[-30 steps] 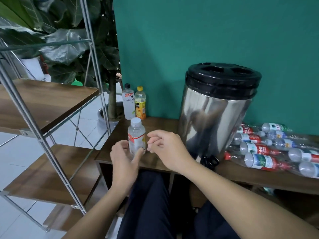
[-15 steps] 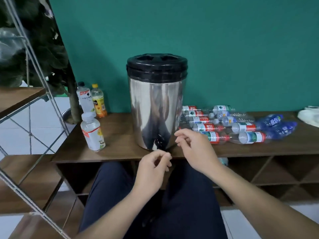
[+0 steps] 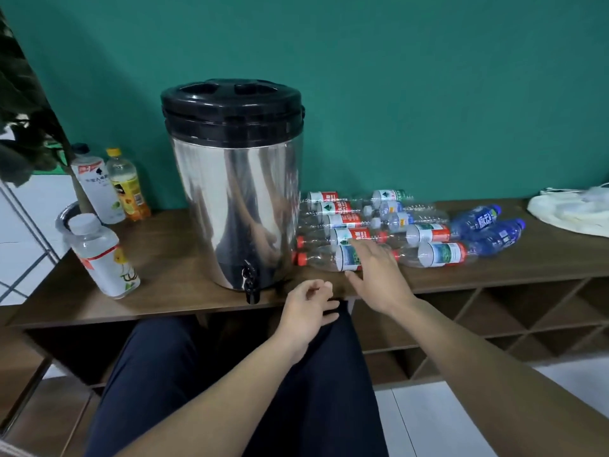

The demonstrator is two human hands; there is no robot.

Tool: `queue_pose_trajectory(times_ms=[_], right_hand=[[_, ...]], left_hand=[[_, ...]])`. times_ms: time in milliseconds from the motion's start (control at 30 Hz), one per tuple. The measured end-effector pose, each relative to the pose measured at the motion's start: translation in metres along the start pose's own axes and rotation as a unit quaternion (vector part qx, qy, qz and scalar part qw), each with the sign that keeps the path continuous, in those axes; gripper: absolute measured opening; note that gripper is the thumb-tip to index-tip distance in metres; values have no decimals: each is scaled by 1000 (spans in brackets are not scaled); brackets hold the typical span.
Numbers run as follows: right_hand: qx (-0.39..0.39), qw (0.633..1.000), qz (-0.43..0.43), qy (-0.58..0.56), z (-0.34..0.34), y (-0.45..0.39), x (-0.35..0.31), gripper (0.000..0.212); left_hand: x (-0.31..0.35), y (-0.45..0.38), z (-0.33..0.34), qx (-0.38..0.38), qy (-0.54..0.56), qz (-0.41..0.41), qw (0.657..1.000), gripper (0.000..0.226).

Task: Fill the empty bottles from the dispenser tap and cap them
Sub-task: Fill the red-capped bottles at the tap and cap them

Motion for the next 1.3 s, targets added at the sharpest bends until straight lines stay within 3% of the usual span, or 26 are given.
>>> queue_pose_trajectory(times_ms=[433, 567, 800, 967, 1100, 1200, 1300], right_hand=[[-28, 998, -51, 8, 17, -11, 15, 78], [-51, 997, -61, 4, 14, -3, 10, 75], [-10, 983, -29, -182, -12, 25, -27, 69], [-46, 934, -10, -353, -24, 50, -71, 26], [-10, 954, 6, -299, -45, 49, -82, 36], [24, 963, 10, -267, -54, 36, -88, 38], [38, 973, 9, -228, -62, 20, -97, 54]], left_hand=[[2, -20, 10, 4, 101, -34, 994, 29], [-1, -13, 8, 14, 112, -26, 993, 43], [15, 12, 9, -18, 71, 46, 996, 47], [17, 36, 0, -22, 55, 40, 997, 48], [16, 54, -20, -38, -9, 55, 998, 54], [16, 69, -30, -46, -53, 71, 995, 44], [13, 80, -34, -49, -103, 89, 989, 38]])
Point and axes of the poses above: each hand's wrist, its own y-axis away from the middle knuckle, its own z-axis out of the palm, x = y × z, the point moved 6 cm from there along -y, towards the middle knuckle, and after that the axes turned 15 degrees about -z, right-handed, at the moved point
